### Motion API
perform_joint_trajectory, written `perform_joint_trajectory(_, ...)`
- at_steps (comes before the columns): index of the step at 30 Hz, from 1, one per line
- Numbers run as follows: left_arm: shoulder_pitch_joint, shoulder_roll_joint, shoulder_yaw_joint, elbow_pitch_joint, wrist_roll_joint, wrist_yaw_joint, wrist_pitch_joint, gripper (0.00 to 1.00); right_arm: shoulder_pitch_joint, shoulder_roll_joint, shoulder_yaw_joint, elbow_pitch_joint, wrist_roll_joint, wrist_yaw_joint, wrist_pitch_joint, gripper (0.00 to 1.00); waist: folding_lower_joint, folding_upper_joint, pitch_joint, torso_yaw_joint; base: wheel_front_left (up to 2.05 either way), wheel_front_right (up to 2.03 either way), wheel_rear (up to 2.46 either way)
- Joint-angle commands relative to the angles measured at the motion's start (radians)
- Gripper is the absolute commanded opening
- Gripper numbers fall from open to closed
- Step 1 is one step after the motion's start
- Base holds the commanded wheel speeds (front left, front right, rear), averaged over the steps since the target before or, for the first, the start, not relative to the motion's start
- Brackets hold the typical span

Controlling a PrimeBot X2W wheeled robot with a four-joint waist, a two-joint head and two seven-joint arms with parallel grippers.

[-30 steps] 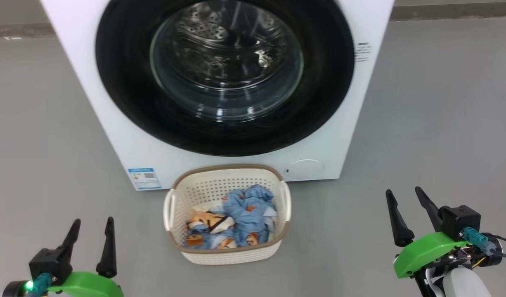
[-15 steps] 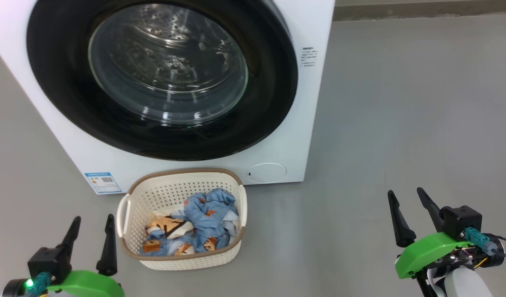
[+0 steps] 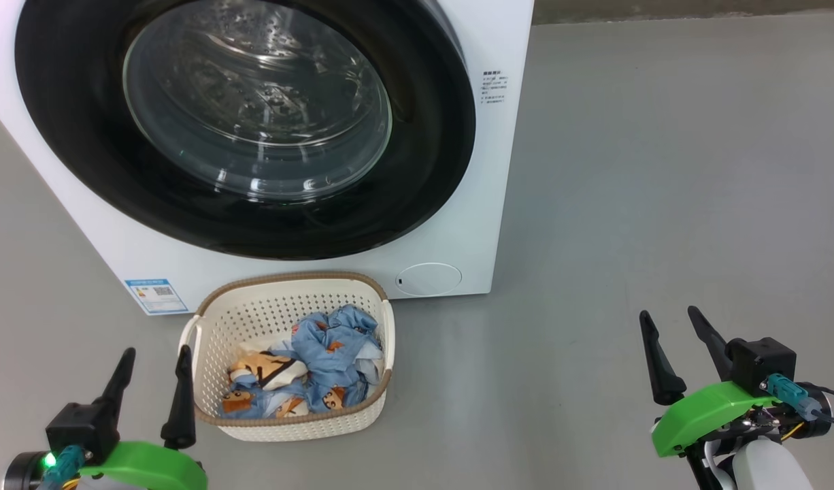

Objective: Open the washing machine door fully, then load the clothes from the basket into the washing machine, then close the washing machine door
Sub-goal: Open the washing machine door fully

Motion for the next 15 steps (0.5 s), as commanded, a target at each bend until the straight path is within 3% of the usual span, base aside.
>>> perform_joint_trajectory(1, -0.039, 0.019, 0.034, -0.034, 0.003, -0.006, -0.007, 1.0, -0.04, -0.005, 0.026, -0.023, 0.007, 0.002, -0.012, 1.0, 0.0, -0.0001, -0.001, -0.001, 0.0, 0.0, 0.0)
perform_joint_trajectory(15, -0.027, 0.011, 0.035, -0.061, 0.016, -0.014, -0.007, 1.0, -0.038, -0.006, 0.021, -0.022, 0.009, 0.002, -0.018, 1.0, 0.0, -0.0001, 0.003, -0.002, 0.0, 0.0, 0.0)
